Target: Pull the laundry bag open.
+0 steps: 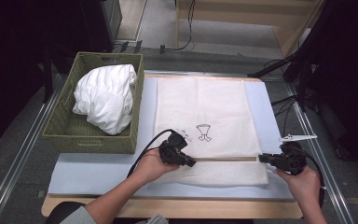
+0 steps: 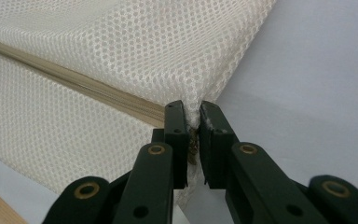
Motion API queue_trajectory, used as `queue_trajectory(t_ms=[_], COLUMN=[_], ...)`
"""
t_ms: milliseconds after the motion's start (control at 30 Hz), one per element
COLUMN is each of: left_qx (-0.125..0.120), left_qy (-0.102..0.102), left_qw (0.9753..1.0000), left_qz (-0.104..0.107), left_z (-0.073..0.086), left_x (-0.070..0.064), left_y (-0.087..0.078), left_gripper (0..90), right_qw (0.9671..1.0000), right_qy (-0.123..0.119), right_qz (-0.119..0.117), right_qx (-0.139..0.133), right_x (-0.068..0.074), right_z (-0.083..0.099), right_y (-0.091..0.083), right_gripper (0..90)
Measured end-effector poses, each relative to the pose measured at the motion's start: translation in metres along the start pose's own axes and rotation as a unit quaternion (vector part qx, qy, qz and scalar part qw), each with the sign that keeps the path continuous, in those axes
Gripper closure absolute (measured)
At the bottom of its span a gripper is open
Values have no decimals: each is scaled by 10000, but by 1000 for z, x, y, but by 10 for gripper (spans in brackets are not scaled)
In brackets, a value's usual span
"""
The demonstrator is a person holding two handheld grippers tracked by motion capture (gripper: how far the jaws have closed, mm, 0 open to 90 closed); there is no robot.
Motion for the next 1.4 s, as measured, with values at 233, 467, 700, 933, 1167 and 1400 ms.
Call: queue_trajectory(t_ms=[233, 467, 700, 933, 1167, 1400], left_qx=[-41, -78, -68, -101, -77, -101], left_qy=[-58, -65, -145, -171, -268, -339], left_qw=[10000, 9999, 9999, 9998, 9995, 9993], left_qz=[-42, -56, -59, -70, -134, -92], left_z=[5, 10, 9, 10, 20, 20], left_x=[2, 4, 5, 5, 12, 12], left_y=[-3, -9, -8, -13, -24, -23], left_gripper=[882, 882, 882, 882, 882, 882], right_qw=[10000, 10000, 10000, 10000, 10000, 10000], right_qy=[2, -20, -9, -17, -1, -8], right_qz=[4, -32, -23, -14, -51, -35], right_qx=[12, 46, 52, 39, 31, 33], right_x=[0, 0, 0, 0, -1, -1], right_z=[0, 0, 0, -1, -1, -1], right_y=[0, 1, 0, 0, 1, 1], right_gripper=[837, 837, 837, 837, 836, 836])
Point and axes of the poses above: each handheld gripper's, and its own axes: y roughly forward along the jaws, z roughly out of its underside, x roughly to its left, the point moved 2 cm from there along y, roughly forward along the jaws
